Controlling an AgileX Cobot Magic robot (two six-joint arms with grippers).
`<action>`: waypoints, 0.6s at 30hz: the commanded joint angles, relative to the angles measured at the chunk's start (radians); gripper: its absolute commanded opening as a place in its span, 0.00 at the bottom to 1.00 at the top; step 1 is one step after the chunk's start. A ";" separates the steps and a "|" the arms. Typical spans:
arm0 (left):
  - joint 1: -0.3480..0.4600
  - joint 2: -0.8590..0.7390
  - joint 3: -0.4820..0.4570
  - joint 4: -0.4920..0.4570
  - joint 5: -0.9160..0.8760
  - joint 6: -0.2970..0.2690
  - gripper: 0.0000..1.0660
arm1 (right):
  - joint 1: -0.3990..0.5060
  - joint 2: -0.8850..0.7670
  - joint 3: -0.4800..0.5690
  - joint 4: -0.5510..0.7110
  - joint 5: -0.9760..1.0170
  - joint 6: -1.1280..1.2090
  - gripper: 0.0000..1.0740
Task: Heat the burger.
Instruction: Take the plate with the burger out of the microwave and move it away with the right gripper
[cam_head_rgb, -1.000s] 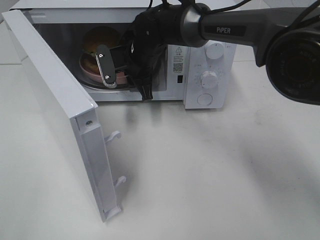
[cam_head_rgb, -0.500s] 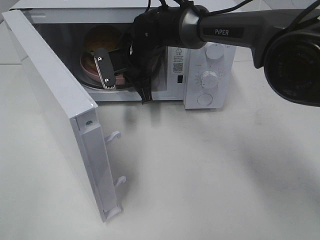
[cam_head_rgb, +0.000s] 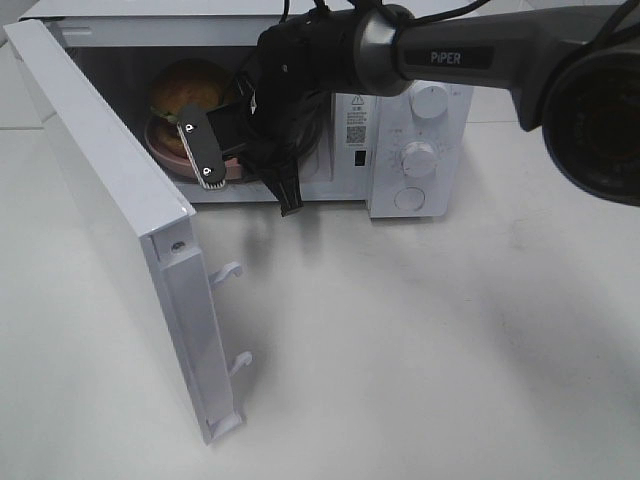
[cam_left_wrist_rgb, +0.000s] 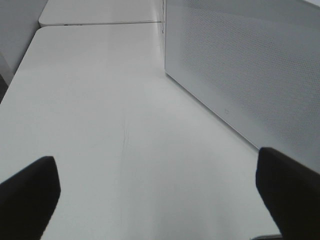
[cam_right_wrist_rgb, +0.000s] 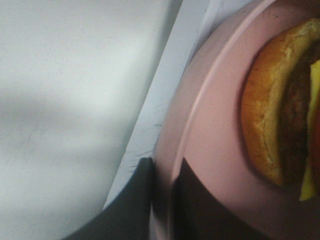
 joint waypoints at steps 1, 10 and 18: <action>0.004 -0.007 0.004 -0.003 -0.007 0.000 0.94 | 0.003 -0.087 0.108 0.040 -0.132 -0.096 0.00; 0.004 -0.007 0.004 -0.003 -0.007 0.000 0.94 | 0.000 -0.210 0.289 0.096 -0.173 -0.213 0.00; 0.004 -0.007 0.004 -0.003 -0.007 0.000 0.94 | -0.002 -0.316 0.431 0.144 -0.246 -0.266 0.00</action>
